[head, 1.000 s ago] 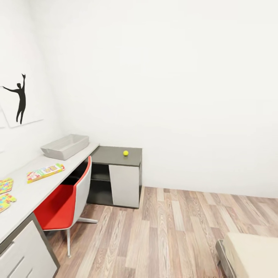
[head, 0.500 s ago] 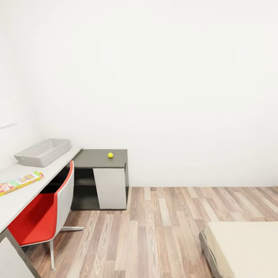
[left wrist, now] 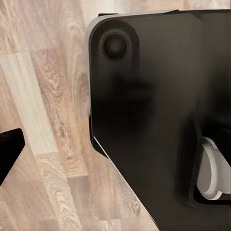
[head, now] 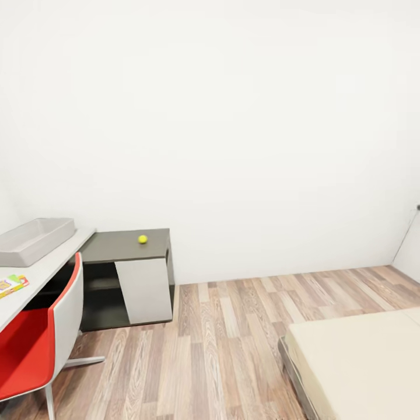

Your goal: Put all the toys in the child's room - the three board games (two on the bed and one on the table), the two jigsaw puzzles on the table, and the tennis ball on the table - inside the toy box on the table in the child's room.

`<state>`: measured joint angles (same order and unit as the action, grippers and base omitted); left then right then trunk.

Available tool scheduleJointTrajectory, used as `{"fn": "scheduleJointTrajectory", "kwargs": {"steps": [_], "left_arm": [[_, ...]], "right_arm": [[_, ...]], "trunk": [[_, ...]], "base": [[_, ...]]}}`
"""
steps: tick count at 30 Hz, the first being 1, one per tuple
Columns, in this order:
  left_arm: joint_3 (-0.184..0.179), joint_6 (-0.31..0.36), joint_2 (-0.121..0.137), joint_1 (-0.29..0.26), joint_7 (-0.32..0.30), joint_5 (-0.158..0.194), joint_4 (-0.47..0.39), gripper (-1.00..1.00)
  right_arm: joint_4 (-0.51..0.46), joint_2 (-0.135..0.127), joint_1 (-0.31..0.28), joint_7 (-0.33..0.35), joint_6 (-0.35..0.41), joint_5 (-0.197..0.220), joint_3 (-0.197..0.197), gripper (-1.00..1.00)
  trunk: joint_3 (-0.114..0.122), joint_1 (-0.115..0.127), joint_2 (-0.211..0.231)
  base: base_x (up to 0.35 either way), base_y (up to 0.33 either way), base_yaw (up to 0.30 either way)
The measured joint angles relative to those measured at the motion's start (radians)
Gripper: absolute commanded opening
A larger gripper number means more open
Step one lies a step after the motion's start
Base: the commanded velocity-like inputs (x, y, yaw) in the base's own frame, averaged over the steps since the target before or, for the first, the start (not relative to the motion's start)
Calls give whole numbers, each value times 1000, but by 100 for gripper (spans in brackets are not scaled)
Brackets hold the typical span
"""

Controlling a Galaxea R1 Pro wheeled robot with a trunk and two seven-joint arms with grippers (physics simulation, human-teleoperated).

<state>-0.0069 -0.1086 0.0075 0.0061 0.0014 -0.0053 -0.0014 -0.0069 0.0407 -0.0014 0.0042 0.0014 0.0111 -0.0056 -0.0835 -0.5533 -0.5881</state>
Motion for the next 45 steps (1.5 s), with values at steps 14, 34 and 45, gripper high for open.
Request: {"fn": "scheduleJointTrajectory", "kwargs": {"steps": [14, 34, 45], "left_arm": [[0, -1, 0, 1, -1, 0, 0, 100], [0, -3, 12, 0, -1, 1, 0, 100], [0, -3, 15, 0, 0, 1, 0, 100]], "right_arm": [[0, 1, 0, 0, 0, 0, 0, 100], [-1, 3, 0, 0, 0, 0, 0, 100], [-1, 2, 0, 0, 0, 0, 0, 100]], "trunk": [[44, 54, 98], [83, 104, 188], [83, 104, 188]], "base": [[0, 0, -278], [0, 0, -278], [0, 0, -278]]}}
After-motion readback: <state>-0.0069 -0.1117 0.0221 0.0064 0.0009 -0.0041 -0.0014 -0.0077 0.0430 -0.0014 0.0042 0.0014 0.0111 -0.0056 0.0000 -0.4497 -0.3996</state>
